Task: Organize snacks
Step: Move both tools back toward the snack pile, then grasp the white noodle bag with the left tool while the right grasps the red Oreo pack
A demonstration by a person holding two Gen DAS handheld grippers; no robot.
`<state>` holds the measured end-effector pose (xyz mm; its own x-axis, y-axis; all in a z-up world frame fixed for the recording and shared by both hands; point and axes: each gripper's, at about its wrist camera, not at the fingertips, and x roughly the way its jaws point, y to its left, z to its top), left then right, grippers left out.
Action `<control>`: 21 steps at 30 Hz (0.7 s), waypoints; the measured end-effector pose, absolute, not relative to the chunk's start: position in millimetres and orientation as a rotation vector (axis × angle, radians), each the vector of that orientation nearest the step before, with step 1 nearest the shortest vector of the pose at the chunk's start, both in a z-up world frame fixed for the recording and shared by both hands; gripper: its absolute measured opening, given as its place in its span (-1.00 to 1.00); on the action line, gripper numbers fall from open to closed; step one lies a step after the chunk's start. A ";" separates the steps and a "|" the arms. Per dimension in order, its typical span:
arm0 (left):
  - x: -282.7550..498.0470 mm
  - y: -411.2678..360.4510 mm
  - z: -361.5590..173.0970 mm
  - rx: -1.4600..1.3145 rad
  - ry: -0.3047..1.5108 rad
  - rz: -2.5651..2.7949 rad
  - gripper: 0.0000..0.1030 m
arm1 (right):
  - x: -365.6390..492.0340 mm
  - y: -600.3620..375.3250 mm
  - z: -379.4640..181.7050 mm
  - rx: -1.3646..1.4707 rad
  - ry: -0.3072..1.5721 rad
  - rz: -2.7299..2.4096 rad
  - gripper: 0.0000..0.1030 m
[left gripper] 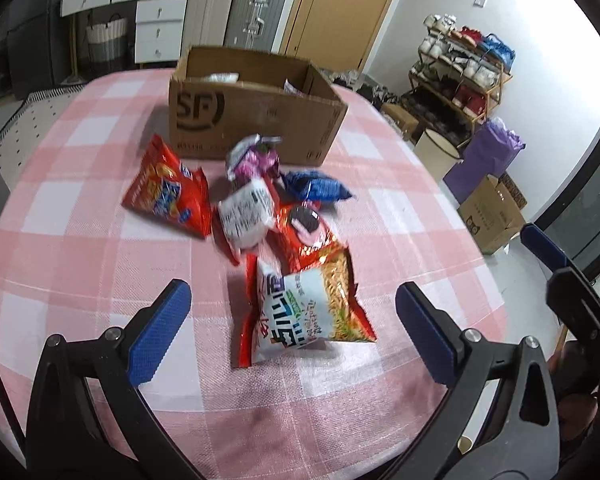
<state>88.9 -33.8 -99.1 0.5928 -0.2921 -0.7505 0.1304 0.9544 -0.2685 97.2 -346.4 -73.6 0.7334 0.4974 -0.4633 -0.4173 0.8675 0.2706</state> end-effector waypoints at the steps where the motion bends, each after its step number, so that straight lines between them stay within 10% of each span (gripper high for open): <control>1: 90.7 -35.3 -102.8 -0.192 0.912 -0.246 0.97 | 98.0 -346.9 -74.3 0.154 0.556 0.504 0.98; 21: 134.0 -66.8 -167.5 -0.182 1.029 -0.258 0.89 | 113.9 -366.0 -110.9 0.212 0.609 0.496 0.98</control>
<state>134.0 -66.8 -167.5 0.4895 -0.2956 -0.8204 0.1259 0.9549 -0.2690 113.9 -366.0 -110.9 0.7079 0.5043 -0.4944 -0.3822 0.8623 0.3323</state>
